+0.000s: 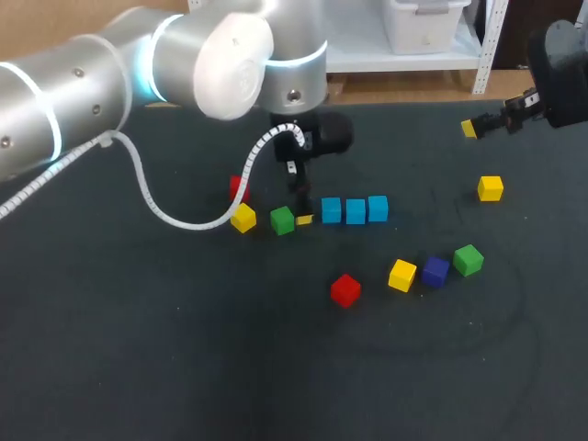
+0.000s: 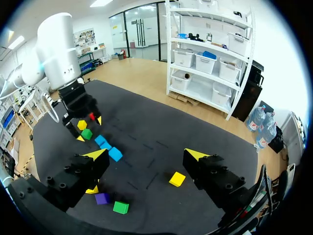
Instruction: Place the blue cubes, place green cubes on the blue cubes, place the yellow cubes on the green cubes, then place the red cubes on the yellow cubes, and place purple cube on the red cubes.
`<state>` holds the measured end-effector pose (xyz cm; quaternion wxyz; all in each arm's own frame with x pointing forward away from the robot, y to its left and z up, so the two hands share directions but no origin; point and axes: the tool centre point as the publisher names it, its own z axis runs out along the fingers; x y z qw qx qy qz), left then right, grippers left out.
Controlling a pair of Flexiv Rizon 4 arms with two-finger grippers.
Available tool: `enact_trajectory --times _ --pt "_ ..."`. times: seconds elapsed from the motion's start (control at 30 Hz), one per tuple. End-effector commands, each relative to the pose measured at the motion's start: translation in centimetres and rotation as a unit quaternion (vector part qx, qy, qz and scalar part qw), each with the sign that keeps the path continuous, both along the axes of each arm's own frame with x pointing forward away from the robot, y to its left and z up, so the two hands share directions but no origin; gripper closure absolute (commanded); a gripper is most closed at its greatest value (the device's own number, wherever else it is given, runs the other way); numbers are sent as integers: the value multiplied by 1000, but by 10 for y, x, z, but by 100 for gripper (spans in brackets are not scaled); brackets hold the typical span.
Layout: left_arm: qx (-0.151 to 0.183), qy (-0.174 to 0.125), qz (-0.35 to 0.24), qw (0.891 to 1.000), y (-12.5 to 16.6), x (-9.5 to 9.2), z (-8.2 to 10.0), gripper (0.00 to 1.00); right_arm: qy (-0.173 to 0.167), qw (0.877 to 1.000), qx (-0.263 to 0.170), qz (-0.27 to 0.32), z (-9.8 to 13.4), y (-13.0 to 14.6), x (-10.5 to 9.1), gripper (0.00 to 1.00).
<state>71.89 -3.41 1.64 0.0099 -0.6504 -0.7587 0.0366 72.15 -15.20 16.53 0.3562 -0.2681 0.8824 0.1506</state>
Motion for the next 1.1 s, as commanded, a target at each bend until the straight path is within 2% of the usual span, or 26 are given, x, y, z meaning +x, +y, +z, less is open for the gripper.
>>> enact_trajectory --times 0.03,0.43,0.5,0.6,0.67,0.7,0.73,0.9,1.1 --pt "-5 -17 11 1000 13 -8 -2 0 -2 1000 -2 -3 0 1 -1 0" --pt "12 -20 72 997 24 -21 -11 2 -2 1000 -2 -3 0 1 -1 0" --pt "25 -27 83 996 25 -24 -12 13 -2 1000 -2 -3 0 1 -1 0" --pt "31 -28 90 995 26 -26 -13 47 -2 1000 -2 -3 0 1 -1 0" --pt "38 -28 96 994 26 -27 -14 62 -2 1000 -2 -3 0 1 -1 0" --pt "42 -29 95 994 26 -27 -14 73 -2 1000 -2 -3 0 1 -1 0" --pt "45 -31 94 994 26 -27 -13 100 -2 1000 -2 -3 0 1 -1 0" --pt "41 -44 78 995 24 -26 -4 100 -2 1000 -2 -3 0 1 -1 0" --pt "26 -59 12 998 9 -13 15 100 -2 1000 -2 -3 0 1 -1 0"
